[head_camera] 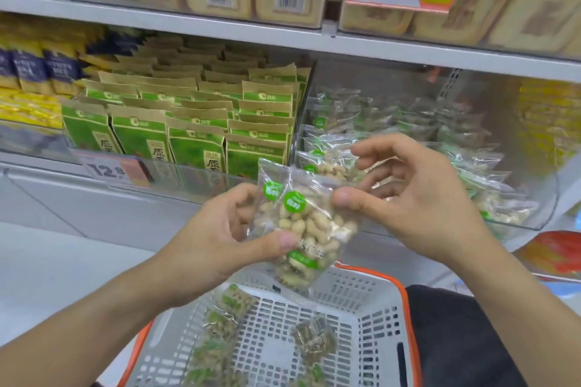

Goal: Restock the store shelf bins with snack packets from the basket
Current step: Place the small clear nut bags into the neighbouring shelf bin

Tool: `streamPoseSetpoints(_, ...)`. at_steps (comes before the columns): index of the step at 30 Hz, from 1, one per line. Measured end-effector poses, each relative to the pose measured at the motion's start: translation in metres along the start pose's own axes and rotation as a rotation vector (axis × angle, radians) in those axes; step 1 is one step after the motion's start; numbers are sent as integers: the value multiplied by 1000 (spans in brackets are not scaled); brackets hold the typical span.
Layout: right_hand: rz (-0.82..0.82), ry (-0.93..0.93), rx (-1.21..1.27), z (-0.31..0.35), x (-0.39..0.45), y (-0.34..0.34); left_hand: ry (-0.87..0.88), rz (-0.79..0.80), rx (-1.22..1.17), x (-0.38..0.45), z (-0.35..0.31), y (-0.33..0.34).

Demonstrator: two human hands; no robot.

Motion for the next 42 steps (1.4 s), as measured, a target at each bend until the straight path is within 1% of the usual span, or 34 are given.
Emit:
streamPoseSetpoints(2, 113, 103, 123, -14, -4, 7, 44, -78, -95, 3, -1, -6)
streamPoseSetpoints(4, 263, 181, 117, -22, -13, 22, 88, -120, -151, 6, -4, -7)
streamPoseSetpoints(5, 302, 193, 88, -23, -15, 28, 114, -131, -167, 7, -7, -8)
streamPoseSetpoints(6, 308, 200, 82, -23, -15, 31, 131, -140, -188, 9, -10, -9)
streamPoseSetpoints(10, 216, 216, 292, -24, -6, 27, 143, -184, -165, 16, -13, -14)
streamPoseSetpoints(13, 244, 270, 406, -24, -7, 35, 177, -265, -48, 21, -25, -18)
streamPoseSetpoints(15, 248, 329, 503, -27, -10, 41, 208, -305, -32, 23, -33, -18)
streamPoseSetpoints(18, 165, 326, 455, -25, -6, 38, 250, -292, 29, 24, -38, -10)
streamPoseSetpoints(21, 138, 316, 470, -22, -3, 36, 261, -286, 82, 24, -38, -9)
streamPoseSetpoints(23, 94, 336, 522, -26, 3, 27, 266, -330, 155, 23, -39, -15)
streamPoseSetpoints(25, 3, 358, 569, -34, 14, 9, 255, -386, 234, 23, -38, -24)
streamPoseSetpoints(28, -94, 373, 619, -46, 37, -13, 251, -443, 460, 27, -38, -31)
streamPoseSetpoints(30, -133, 371, 600, -54, 56, -21, 251, -449, 608, 30, -38, -29)
streamPoseSetpoints(31, -161, 371, 570, -60, 66, -24, 248, -441, 643, 31, -36, -28)
streamPoseSetpoints(35, -264, 362, 487, -80, 108, -33, 268, -407, 696, 34, -34, -24)
streamPoseSetpoints(37, -296, 344, 385, -82, 135, -37, 271, -403, 716, 36, -32, -23)
streamPoseSetpoints(39, -277, 348, 214, -84, 161, -40, 273, -395, 729, 38, -30, -22)
streamPoseSetpoints(40, -242, 372, 134, -87, 171, -38, 276, -392, 734, 38, -29, -21)
streamPoseSetpoints(42, -214, 355, 54, -116, 201, -53, 287, -377, 756, 41, -29, -18)
Point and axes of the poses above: each hand's wrist, its own x-axis towards the middle knuckle, its own y-axis out of the palm, z = x × y, the point moved 10 cm from there along x, towards the middle knuckle, and after that the axes turned 8 degrees about x, right-handed, at the moved point
